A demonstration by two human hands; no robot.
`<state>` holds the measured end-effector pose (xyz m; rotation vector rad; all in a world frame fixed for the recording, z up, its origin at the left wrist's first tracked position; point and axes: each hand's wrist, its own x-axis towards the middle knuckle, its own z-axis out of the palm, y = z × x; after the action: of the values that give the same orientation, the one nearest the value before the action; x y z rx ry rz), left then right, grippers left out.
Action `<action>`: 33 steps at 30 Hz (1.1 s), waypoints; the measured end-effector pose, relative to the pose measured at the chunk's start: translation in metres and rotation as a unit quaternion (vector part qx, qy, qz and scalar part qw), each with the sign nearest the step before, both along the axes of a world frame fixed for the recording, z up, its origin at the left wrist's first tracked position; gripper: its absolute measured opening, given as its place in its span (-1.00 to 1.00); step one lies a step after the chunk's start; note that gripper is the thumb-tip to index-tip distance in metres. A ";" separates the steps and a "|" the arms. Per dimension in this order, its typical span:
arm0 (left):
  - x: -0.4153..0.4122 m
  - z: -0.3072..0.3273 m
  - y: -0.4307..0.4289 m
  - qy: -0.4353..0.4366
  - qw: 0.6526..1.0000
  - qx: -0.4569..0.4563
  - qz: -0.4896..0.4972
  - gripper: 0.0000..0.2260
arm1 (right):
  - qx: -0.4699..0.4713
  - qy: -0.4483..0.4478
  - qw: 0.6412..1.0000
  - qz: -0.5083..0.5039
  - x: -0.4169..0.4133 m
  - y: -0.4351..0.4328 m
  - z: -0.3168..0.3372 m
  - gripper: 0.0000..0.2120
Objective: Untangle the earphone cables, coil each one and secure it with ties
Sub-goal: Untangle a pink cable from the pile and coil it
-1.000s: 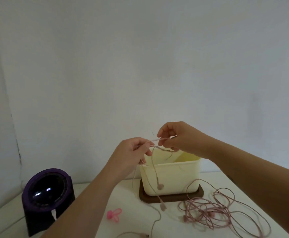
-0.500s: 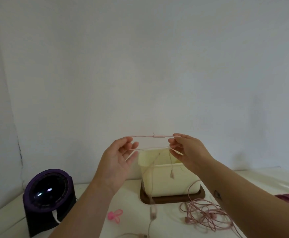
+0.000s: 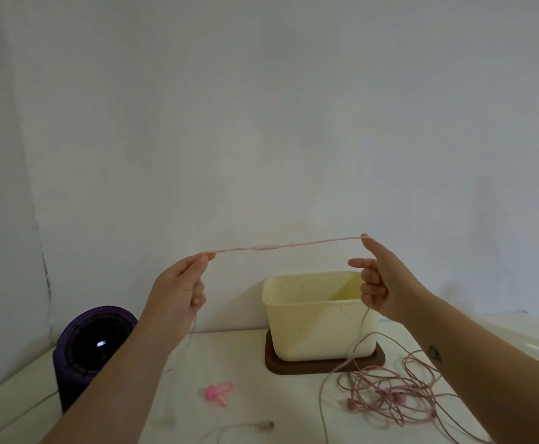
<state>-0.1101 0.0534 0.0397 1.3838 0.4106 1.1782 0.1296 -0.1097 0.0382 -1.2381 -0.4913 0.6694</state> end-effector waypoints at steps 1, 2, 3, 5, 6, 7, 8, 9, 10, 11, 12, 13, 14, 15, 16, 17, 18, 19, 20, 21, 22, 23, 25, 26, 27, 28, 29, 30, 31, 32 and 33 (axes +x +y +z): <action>-0.001 0.001 0.001 -0.021 0.999 -0.032 -0.011 -0.86 | -0.009 -0.022 1.000 -0.014 0.001 0.000 -0.001 -0.60; -0.003 0.001 0.004 -0.037 0.997 -0.064 -0.020 -0.87 | -0.014 -0.045 0.998 -0.036 0.003 -0.001 -0.001 -0.65; -0.004 0.001 0.006 -0.045 0.994 -0.092 -0.030 -0.87 | -0.016 -0.064 0.996 -0.058 0.006 -0.002 -0.002 -0.72; -0.007 0.001 0.009 -0.047 0.989 -0.130 -0.054 -0.87 | -0.010 -0.081 0.995 -0.065 0.011 -0.003 -0.003 -0.85; -0.008 0.001 0.009 -0.042 0.987 -0.139 -0.067 -0.87 | -0.008 -0.084 0.995 -0.049 0.013 -0.004 -0.004 -0.91; -0.009 0.002 0.007 -0.036 0.986 -0.141 -0.079 -0.87 | -0.013 -0.096 0.995 -0.025 0.014 -0.005 -0.004 -0.94; -0.009 0.004 0.005 -0.029 0.986 -0.137 -0.089 -0.87 | -0.030 -0.123 0.992 0.008 0.014 -0.006 -0.005 -0.95; -0.009 0.006 0.002 -0.022 0.987 -0.127 -0.097 -0.87 | -0.067 -0.170 0.982 0.047 0.012 -0.009 -0.004 -0.96; -0.009 0.009 0.000 -0.013 0.988 -0.115 -0.102 -0.87 | -0.124 -0.232 0.960 0.092 0.008 -0.011 -0.002 -0.94; -0.009 0.011 -0.003 -0.001 0.990 -0.100 -0.104 -0.87 | -0.194 -0.301 0.924 0.136 0.003 -0.014 -0.001 -0.88; -0.008 0.014 -0.005 0.014 0.991 -0.081 -0.106 -0.86 | -0.262 -0.365 0.877 0.170 -0.003 -0.015 0.001 -0.78; -0.007 0.015 -0.007 0.033 0.992 -0.061 -0.105 -0.86 | -0.312 -0.415 0.834 0.186 -0.009 -0.014 0.002 -0.67; -0.005 0.016 -0.010 0.056 0.992 -0.038 -0.106 -0.85 | -0.332 -0.451 0.808 0.184 -0.017 -0.013 0.005 -0.57; -0.002 0.017 -0.013 0.078 0.991 -0.014 -0.109 -0.84 | -0.317 -0.478 0.800 0.175 -0.026 -0.011 0.008 -0.50; 0.000 0.017 -0.017 0.096 0.989 0.012 -0.114 -0.83 | -0.273 -0.495 0.807 0.173 -0.038 -0.009 0.013 -0.46; 0.003 0.018 -0.021 0.110 0.986 0.034 -0.122 -0.82 | -0.217 -0.497 0.820 0.180 -0.050 -0.007 0.018 -0.45; 0.005 0.019 -0.026 0.120 0.983 0.053 -0.132 -0.81 | -0.168 -0.489 0.833 0.196 -0.061 -0.004 0.023 -0.45; 0.007 0.021 -0.030 0.127 0.979 0.069 -0.144 -0.80 | -0.130 -0.477 0.842 0.216 -0.070 0.001 0.026 -0.48; 0.009 0.023 -0.034 0.134 0.975 0.085 -0.156 -0.79 | -0.100 -0.467 0.846 0.235 -0.077 0.005 0.029 -0.52; 0.010 0.025 -0.038 0.141 0.971 0.100 -0.166 -0.78 | -0.077 -0.459 0.849 0.251 -0.082 0.009 0.029 -0.59; 0.009 0.027 -0.042 0.146 0.967 0.113 -0.174 -0.77 | -0.055 -0.445 0.855 0.259 -0.086 0.011 0.030 -0.67; 0.008 0.029 -0.044 0.148 0.965 0.123 -0.181 -0.78 | -0.036 -0.427 0.865 0.261 -0.087 0.013 0.031 -0.73; 0.002 0.032 -0.045 0.151 0.962 0.128 -0.186 -0.80 | -0.006 -0.394 0.884 0.251 -0.082 0.013 0.033 -0.78; -0.001 0.032 -0.044 0.151 0.963 0.124 -0.186 -0.80 | 0.008 -0.380 0.892 0.246 -0.078 0.011 0.034 -0.79; -0.005 0.032 -0.042 0.147 0.964 0.116 -0.187 -0.80 | 0.022 -0.366 0.898 0.244 -0.073 0.008 0.036 -0.78; -0.009 0.030 -0.039 0.138 0.967 0.103 -0.190 -0.79 | 0.032 -0.350 0.905 0.240 -0.067 0.006 0.037 -0.77; -0.012 0.029 -0.036 0.125 0.969 0.087 -0.192 -0.79 | 0.039 -0.332 0.914 0.229 -0.062 0.004 0.039 -0.76; -0.015 0.027 -0.032 0.108 0.973 0.067 -0.193 -0.78 | 0.047 -0.308 0.927 0.210 -0.057 0.003 0.040 -0.75; -0.018 0.026 -0.028 0.087 0.976 0.044 -0.194 -0.77 | 0.059 -0.274 0.942 0.184 -0.051 0.002 0.041 -0.74; -0.020 0.024 -0.023 0.065 0.979 0.022 -0.192 -0.77 | 0.077 -0.231 0.957 0.156 -0.046 0.002 0.043 -0.72; -0.022 0.023 -0.019 0.048 0.981 0.002 -0.186 -0.77 | 0.093 -0.195 0.968 0.131 -0.041 0.001 0.044 -0.71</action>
<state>-0.1326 0.0345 0.0626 1.4504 0.2031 0.8093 0.0888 -0.1088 0.0822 -1.1383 -1.0364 0.5848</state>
